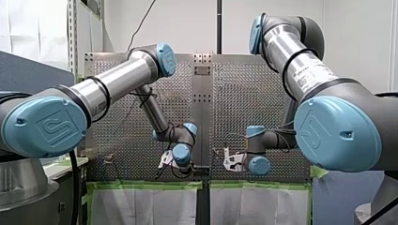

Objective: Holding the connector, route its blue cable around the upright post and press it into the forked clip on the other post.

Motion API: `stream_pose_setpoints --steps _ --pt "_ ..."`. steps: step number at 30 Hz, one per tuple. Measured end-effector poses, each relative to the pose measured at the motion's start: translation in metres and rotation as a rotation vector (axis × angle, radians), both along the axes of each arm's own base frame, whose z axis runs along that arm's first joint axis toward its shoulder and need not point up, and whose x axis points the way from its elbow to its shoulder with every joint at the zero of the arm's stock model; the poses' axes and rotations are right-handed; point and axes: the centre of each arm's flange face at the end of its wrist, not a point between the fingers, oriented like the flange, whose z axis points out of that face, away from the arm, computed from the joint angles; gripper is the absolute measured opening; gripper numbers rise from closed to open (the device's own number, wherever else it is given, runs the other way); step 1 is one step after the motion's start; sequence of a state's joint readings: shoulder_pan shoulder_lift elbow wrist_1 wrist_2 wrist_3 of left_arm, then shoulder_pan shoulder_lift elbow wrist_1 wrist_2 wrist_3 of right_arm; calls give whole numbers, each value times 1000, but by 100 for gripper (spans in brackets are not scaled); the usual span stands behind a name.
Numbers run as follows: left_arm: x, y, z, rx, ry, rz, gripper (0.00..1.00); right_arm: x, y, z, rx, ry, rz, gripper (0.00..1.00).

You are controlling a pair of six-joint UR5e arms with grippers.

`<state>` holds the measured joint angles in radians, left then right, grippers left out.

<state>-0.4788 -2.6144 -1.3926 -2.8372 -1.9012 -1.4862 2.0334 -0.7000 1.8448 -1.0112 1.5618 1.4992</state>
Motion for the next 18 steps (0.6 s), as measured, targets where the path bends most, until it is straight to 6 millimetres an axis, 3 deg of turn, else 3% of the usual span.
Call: stream_pose_setpoints --steps 18 --pt "2 -11 -3 -211 2 -27 100 -11 -8 -2 48 -42 40 0"
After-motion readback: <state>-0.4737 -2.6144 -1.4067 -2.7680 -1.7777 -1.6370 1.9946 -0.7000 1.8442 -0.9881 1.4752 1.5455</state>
